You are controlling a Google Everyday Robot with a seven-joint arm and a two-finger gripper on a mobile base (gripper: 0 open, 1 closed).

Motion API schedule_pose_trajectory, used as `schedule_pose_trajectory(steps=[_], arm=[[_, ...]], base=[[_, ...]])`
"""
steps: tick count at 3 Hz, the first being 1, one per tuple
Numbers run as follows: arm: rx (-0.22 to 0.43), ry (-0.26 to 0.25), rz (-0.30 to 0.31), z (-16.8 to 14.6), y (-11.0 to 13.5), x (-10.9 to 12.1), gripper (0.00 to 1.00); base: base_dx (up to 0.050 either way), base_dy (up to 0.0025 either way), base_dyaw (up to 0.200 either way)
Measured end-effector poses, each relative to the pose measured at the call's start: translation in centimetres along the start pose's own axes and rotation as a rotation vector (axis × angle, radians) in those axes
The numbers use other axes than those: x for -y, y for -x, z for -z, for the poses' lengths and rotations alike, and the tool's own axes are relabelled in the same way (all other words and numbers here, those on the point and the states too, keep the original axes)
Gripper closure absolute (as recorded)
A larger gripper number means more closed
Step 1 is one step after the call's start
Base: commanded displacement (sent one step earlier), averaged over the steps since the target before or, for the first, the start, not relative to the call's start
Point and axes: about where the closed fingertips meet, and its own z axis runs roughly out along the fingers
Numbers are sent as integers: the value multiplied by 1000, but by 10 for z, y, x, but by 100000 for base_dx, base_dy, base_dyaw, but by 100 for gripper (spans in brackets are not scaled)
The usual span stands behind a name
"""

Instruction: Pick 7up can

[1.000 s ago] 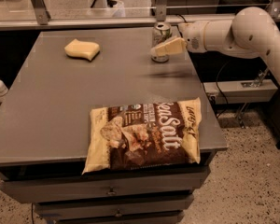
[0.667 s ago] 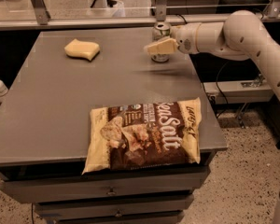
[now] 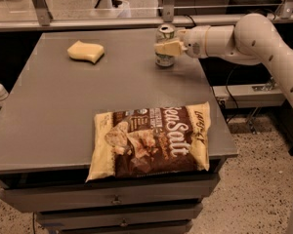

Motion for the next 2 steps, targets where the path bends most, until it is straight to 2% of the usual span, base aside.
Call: schedule_pose_trajectory(steps=[1, 2], arm=[[-2, 62, 7, 7, 4, -12, 96], [-5, 128, 18, 13, 10, -26, 100]], base=[[0, 0, 0], [0, 0, 0]])
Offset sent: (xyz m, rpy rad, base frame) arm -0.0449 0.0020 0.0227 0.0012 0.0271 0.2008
